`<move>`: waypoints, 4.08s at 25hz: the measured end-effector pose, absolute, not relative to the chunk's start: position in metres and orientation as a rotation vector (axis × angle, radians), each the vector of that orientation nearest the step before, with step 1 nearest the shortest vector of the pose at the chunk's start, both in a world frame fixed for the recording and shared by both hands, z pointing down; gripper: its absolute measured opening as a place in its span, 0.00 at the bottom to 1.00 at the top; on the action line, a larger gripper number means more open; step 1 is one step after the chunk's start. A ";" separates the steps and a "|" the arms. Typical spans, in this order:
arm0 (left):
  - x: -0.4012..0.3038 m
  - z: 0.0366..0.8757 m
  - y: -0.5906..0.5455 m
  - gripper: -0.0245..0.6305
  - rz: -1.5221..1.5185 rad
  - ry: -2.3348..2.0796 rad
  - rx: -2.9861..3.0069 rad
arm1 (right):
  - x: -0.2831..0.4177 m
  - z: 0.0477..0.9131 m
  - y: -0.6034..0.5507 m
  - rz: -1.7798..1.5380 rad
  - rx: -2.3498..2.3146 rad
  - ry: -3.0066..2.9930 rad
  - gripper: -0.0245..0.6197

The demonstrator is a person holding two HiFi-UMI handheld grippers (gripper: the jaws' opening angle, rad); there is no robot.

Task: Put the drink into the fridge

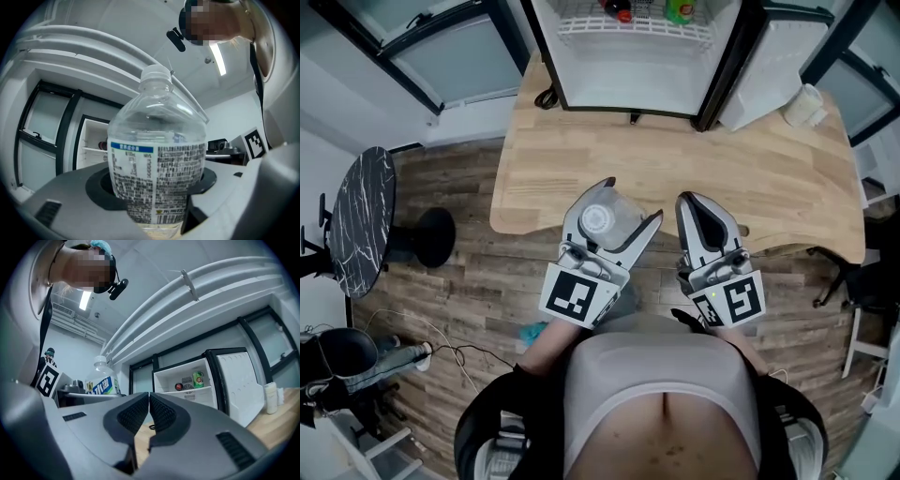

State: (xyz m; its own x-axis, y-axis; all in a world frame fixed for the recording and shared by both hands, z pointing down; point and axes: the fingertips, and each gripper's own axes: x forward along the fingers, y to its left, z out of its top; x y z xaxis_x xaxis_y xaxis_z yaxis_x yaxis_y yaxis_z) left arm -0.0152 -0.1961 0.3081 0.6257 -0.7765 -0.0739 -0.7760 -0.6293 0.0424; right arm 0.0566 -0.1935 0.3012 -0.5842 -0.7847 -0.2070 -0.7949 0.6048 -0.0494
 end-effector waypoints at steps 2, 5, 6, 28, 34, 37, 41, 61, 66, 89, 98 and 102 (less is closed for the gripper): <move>-0.019 0.307 -0.213 0.55 -0.132 -1.332 2.829 | 0.051 0.301 -0.210 0.070 -1.318 2.617 0.09; -0.026 0.308 -0.235 0.55 -0.133 -1.311 2.842 | 0.044 0.302 -0.233 0.064 -1.335 2.606 0.09; -0.028 0.309 -0.242 0.55 -0.127 -1.302 2.843 | 0.042 0.302 -0.241 0.064 -1.340 2.601 0.09; -0.058 0.316 -0.322 0.55 -0.102 -1.215 2.869 | 0.008 0.309 -0.321 0.035 -1.377 2.568 0.09; -0.063 0.319 -0.325 0.55 -0.081 -1.210 2.868 | 0.003 0.306 -0.322 0.056 -1.373 2.572 0.09; -0.061 0.323 -0.329 0.55 -0.101 -1.196 2.879 | 0.010 0.308 -0.321 0.063 -1.415 2.555 0.09; -0.055 0.333 -0.337 0.55 -0.098 -1.167 2.875 | 0.017 0.313 -0.322 0.060 -1.458 2.549 0.09; -0.011 0.369 -0.446 0.55 -0.010 -1.234 2.883 | 0.056 0.324 -0.391 0.038 -1.464 2.590 0.09; -0.004 0.384 -0.474 0.55 0.005 -1.260 2.882 | 0.066 0.326 -0.401 0.029 -1.481 2.602 0.09; 0.035 0.442 -0.574 0.55 0.053 -1.288 2.846 | 0.105 0.340 -0.416 -0.007 -1.595 2.593 0.09; 0.042 0.464 -0.605 0.55 0.110 -1.335 2.817 | 0.106 0.340 -0.423 -0.017 -1.578 2.603 0.09; 0.045 0.474 -0.615 0.55 0.135 -1.338 2.799 | 0.110 0.342 -0.426 -0.029 -1.589 2.601 0.09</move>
State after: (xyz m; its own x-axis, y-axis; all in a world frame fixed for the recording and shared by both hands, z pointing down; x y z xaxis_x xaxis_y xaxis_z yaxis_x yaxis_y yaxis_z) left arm 0.0452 -0.6149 0.4737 0.6250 -0.7749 0.0942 -0.7781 -0.6281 -0.0048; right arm 0.1097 -0.4257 0.3424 -0.4533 -0.8886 -0.0696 -0.8869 0.4575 -0.0647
